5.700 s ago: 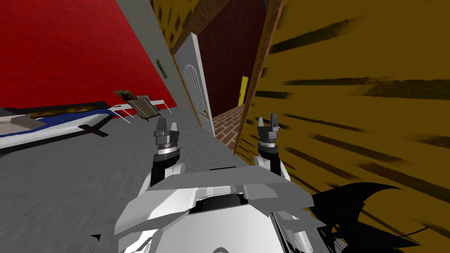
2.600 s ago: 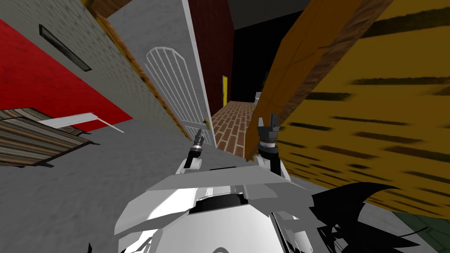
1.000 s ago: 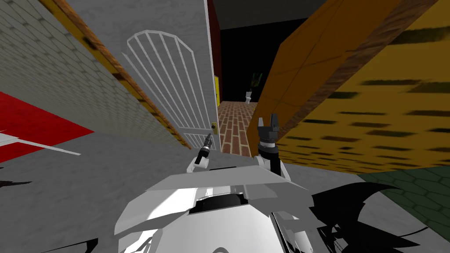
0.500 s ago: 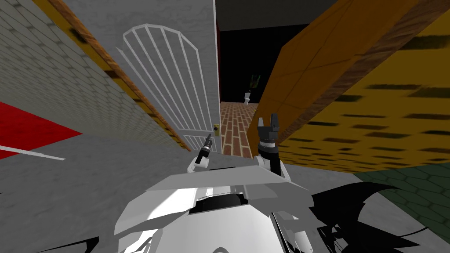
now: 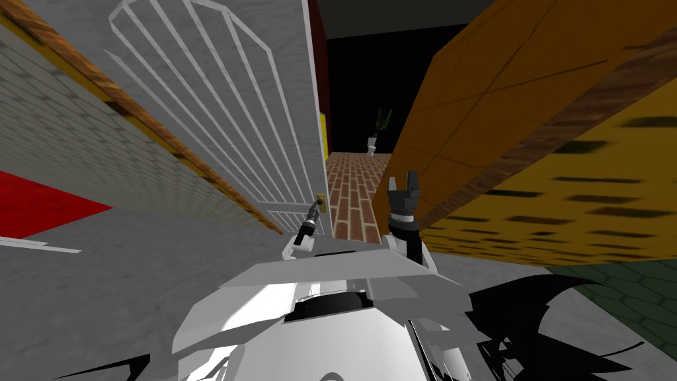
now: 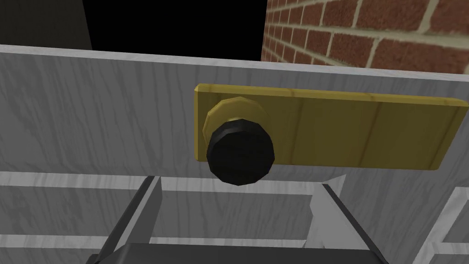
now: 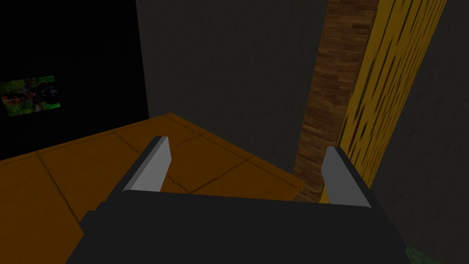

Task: Push the door open

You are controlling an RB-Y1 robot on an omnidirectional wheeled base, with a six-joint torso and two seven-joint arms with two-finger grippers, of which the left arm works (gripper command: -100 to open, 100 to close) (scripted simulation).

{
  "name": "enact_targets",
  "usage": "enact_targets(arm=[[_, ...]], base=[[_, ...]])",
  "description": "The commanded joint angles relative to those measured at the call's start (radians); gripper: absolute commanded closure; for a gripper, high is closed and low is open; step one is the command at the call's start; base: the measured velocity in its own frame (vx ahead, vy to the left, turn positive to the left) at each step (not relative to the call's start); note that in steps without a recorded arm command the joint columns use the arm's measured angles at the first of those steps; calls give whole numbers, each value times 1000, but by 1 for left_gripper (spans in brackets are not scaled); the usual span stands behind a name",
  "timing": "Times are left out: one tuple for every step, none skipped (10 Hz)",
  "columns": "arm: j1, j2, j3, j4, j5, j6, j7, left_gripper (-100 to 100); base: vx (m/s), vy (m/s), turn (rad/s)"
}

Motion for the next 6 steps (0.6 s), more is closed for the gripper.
enact_targets(arm=[[-8,-7,5,11,1,-3,0,-100],[-13,-14,9,18,2,-5,-1,-100],[-16,-20,12,22,2,-6,-1,-100],[-13,-17,9,17,2,-4,-1,-100],[-13,-17,9,17,2,-4,-1,100],[-13,-17,9,17,2,-4,-1,100]], base=[[178,-29,-18],[195,-41,-25],[183,-43,-14],[75,-16,1],[-9,1,3],[-27,6,-6]])
